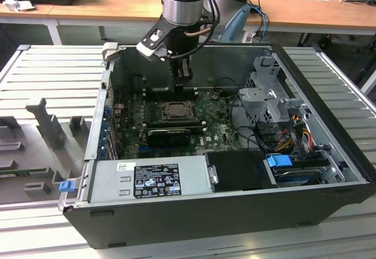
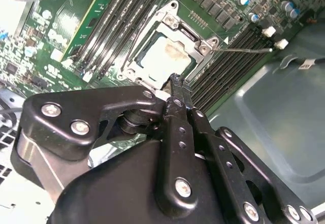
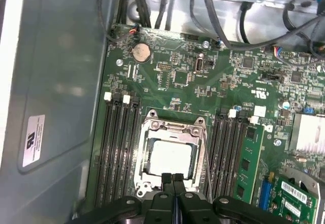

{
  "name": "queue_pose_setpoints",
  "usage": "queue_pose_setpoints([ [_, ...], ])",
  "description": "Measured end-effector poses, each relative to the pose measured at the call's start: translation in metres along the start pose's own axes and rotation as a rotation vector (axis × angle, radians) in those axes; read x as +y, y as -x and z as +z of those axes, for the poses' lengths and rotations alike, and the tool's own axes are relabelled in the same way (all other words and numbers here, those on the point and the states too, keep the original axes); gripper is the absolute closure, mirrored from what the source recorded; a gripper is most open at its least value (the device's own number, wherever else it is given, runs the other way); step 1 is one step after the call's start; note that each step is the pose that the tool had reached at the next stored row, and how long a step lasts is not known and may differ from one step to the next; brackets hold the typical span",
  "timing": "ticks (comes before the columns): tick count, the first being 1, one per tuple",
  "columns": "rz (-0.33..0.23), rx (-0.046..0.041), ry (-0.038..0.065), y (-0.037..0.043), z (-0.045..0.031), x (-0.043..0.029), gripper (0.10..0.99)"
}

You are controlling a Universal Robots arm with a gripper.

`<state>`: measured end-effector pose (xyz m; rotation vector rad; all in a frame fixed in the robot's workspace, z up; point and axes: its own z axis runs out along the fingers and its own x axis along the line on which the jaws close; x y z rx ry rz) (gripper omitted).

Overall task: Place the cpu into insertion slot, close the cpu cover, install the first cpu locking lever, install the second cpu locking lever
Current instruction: 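Install the first cpu locking lever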

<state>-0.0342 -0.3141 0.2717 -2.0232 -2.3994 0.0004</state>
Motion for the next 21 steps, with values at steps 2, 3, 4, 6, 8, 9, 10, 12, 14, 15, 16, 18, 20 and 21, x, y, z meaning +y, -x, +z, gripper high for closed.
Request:
queue_pose_setpoints([
  [2, -0.022, 0.0, 0.0, 0.0, 0.0, 0.0, 0.98],
  [3, -0.034, -0.0001, 0.0, 0.0, 0.0, 0.0, 0.98],
  [4, -0.046, -0.0001, 0.0, 0.0, 0.0, 0.0, 0.98],
  [6, -0.072, -0.0001, 0.0, 0.0, 0.0, 0.0, 0.98],
  [8, -0.099, -0.0002, 0.0, 0.0, 0.0, 0.0, 0.98],
  [9, -0.106, -0.0002, 0.0, 0.0, 0.0, 0.0, 0.98],
  [10, -0.114, -0.0002, 0.0, 0.0, 0.0, 0.0, 0.98],
  [12, -0.131, -0.0003, 0.0, 0.0, 0.0, 0.0, 0.98],
  [14, -0.153, -0.0003, 0.0, 0.0, 0.0, 0.0, 0.98],
  [15, -0.161, -0.0003, 0.0, 0.0, 0.0, 0.0, 0.98],
  [16, -0.171, -0.0004, 0.0, 0.0, 0.0, 0.0, 0.98],
  [18, -0.193, -0.0004, 0.0, 0.0, 0.0, 0.0, 0.98],
  [20, -0.215, -0.0004, 0.0, 0.0, 0.0, 0.0, 0.98],
  [21, -0.229, -0.0005, 0.0, 0.0, 0.0, 0.0, 0.98],
])
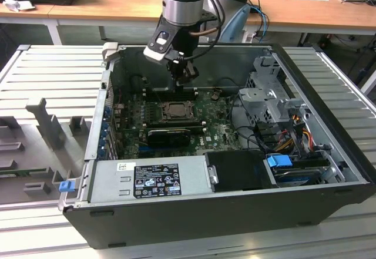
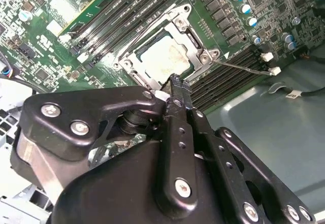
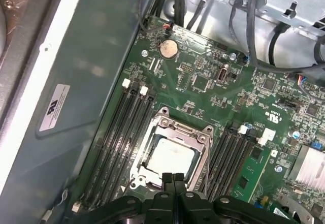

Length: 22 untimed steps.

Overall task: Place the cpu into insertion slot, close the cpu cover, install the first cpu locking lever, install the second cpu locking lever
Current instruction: 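Install the first cpu locking lever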

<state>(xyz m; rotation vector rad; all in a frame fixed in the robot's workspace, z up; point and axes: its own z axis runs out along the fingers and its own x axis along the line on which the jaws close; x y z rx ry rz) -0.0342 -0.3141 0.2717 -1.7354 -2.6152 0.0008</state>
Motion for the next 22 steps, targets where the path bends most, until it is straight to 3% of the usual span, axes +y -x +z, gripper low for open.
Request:
queue_pose_setpoints([
  [9, -0.079, -0.0001, 0.0, 0.0, 0.0, 0.0, 0.98],
  [15, -0.177, -0.0006, -0.001, 0.0, -0.0006, 0.0, 0.98],
  [22, -0.237, 0.0002, 0.0, 0.0001, -0.0025, -0.0001, 0.98],
])
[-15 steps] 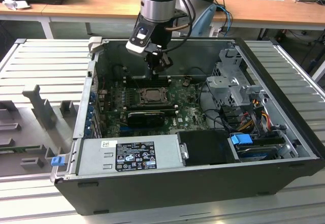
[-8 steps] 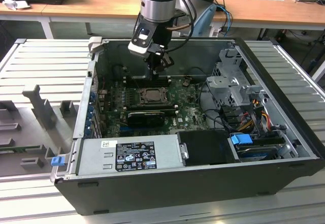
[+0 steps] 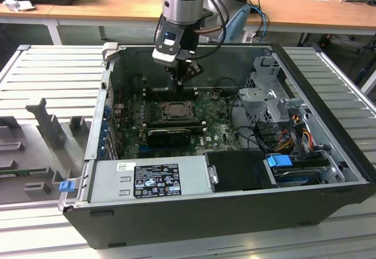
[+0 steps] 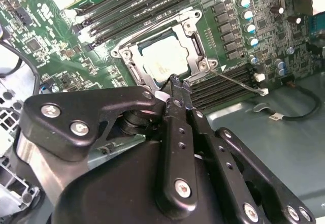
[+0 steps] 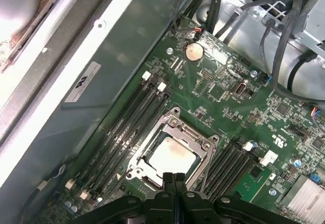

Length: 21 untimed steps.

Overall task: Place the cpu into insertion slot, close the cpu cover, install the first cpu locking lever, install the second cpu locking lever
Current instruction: 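Install the first cpu locking lever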

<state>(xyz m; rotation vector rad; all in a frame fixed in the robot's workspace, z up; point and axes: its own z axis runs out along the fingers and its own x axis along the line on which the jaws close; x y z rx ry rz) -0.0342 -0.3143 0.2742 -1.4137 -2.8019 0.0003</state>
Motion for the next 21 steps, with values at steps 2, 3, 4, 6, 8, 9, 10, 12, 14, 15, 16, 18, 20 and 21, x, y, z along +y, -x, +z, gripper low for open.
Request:
queue_pose_setpoints([
  [2, -0.033, -0.0001, 0.0, 0.0, 0.0, 0.0, 0.98],
  [3, -0.051, -0.0001, 0.0, 0.0, 0.0, 0.0, 0.98],
  [4, -0.065, -0.0001, 0.0, 0.0, 0.0, 0.0, 0.98],
  [6, -0.081, -0.0002, 0.0, 0.0, 0.0, 0.0, 0.98],
  [8, -0.11, -0.0002, 0.0, 0.0, 0.0, 0.0, 0.98],
  [9, -0.124, -0.0003, 0.0, 0.0, 0.0, 0.0, 0.98],
  [10, -0.138, -0.0003, 0.0, 0.0, 0.0, 0.0, 0.98],
  [12, -0.16, -0.0003, 0.0, 0.0, 0.0, 0.0, 0.98],
  [14, -0.173, -0.0003, -0.001, 0.0, 0.0, 0.0, 0.98],
  [15, -0.182, -0.0003, 0.0, 0.0, 0.0, 0.0, 0.98],
  [16, -0.189, -0.0003, 0.0, 0.0, 0.0, 0.0, 0.98],
  [18, -0.204, -0.0003, -0.001, 0.0, 0.0, 0.0, 0.98],
  [20, -0.218, -0.0004, -0.001, 0.0001, 0.0, -0.0001, 0.98],
  [21, -0.223, -0.0004, -0.001, 0.0001, 0.0, 0.0, 0.98],
])
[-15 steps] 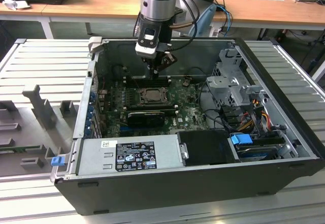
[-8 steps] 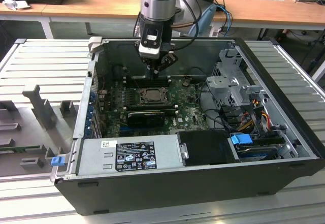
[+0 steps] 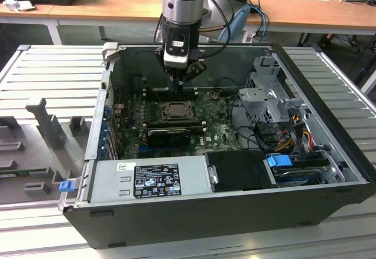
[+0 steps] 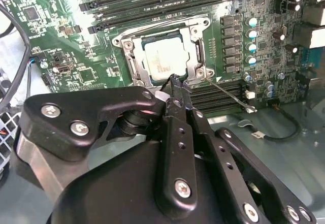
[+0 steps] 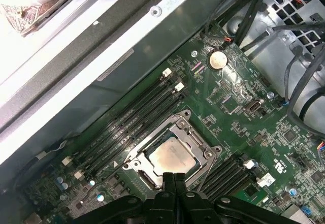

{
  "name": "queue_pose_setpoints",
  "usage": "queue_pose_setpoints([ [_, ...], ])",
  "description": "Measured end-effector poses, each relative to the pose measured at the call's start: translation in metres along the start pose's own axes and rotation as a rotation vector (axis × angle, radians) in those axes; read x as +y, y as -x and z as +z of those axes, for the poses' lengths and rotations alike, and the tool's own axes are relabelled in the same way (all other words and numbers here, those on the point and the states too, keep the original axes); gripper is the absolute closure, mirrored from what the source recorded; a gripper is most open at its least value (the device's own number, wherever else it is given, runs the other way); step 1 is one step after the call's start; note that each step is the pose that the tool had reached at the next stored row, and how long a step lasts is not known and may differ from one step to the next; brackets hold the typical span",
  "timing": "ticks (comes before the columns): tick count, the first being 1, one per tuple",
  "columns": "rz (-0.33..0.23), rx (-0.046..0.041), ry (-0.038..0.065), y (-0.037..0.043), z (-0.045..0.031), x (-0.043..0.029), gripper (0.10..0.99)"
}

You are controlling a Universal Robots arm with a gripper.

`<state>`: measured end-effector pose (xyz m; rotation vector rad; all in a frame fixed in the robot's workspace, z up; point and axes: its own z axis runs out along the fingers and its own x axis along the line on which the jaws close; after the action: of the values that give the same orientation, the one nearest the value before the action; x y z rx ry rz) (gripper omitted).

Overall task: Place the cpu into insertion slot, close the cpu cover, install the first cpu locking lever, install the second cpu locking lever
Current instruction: 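Install the first cpu locking lever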

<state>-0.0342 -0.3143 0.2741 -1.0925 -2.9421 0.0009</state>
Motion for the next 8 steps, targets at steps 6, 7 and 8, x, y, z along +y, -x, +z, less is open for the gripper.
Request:
queue_pose_setpoints([
  [6, -0.052, -0.0001, 0.0, 0.0, 0.0, 0.0, 0.98],
  [7, -0.058, -0.0001, 0.0, 0.0, 0.0, 0.0, 0.98],
  [8, -0.073, -0.0001, 0.0, 0.0, 0.0, 0.0, 0.98],
])
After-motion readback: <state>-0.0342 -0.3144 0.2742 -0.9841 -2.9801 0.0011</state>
